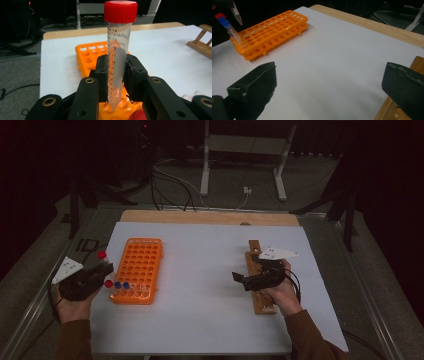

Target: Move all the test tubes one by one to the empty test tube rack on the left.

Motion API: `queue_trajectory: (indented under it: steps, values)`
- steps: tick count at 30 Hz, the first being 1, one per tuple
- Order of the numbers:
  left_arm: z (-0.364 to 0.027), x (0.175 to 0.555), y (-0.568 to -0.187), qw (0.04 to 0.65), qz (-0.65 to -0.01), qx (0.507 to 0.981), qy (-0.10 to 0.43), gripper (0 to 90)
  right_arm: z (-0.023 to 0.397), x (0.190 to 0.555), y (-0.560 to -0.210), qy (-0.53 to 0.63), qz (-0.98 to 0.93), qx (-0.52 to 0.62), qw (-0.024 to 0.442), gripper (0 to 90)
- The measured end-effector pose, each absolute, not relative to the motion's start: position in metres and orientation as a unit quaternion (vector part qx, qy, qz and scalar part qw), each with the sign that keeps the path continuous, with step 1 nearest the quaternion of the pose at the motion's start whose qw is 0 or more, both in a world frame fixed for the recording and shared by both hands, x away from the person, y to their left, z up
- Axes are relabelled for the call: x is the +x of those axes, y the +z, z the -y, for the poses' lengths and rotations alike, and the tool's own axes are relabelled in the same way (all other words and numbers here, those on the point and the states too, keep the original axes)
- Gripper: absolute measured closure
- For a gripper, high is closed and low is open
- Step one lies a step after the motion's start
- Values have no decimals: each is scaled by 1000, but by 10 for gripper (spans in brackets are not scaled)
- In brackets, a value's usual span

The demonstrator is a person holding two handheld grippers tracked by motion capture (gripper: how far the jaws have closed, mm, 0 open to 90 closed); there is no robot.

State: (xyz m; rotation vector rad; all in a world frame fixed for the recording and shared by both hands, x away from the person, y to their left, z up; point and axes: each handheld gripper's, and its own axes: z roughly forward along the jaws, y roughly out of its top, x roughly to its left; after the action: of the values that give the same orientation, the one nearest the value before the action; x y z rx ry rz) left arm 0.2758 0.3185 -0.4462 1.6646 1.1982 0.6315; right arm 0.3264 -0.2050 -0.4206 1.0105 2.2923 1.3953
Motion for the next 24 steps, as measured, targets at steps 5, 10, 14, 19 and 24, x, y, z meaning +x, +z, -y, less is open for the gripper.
queue_trajectory:
  steps: [5, 10, 14, 19, 24]
  values:
    - [-324, 274, -457, 471, -493, 690, 245, 748, 205, 327, -421, 481, -793, 349, 136, 0]
    - [-329, 273, -462, 487, -490, 684, 232, 748, 205, 326, -421, 483, -791, 351, 135, 0]
    - [-328, 274, -463, 494, -489, 682, 227, 749, 205, 327, -422, 483, -791, 350, 135, 0]
    - [-325, 279, -465, 497, -486, 683, 223, 748, 204, 327, -423, 484, -790, 352, 133, 0]
    - [-327, 281, -468, 498, -487, 684, 217, 748, 205, 327, -424, 484, -790, 351, 133, 0]
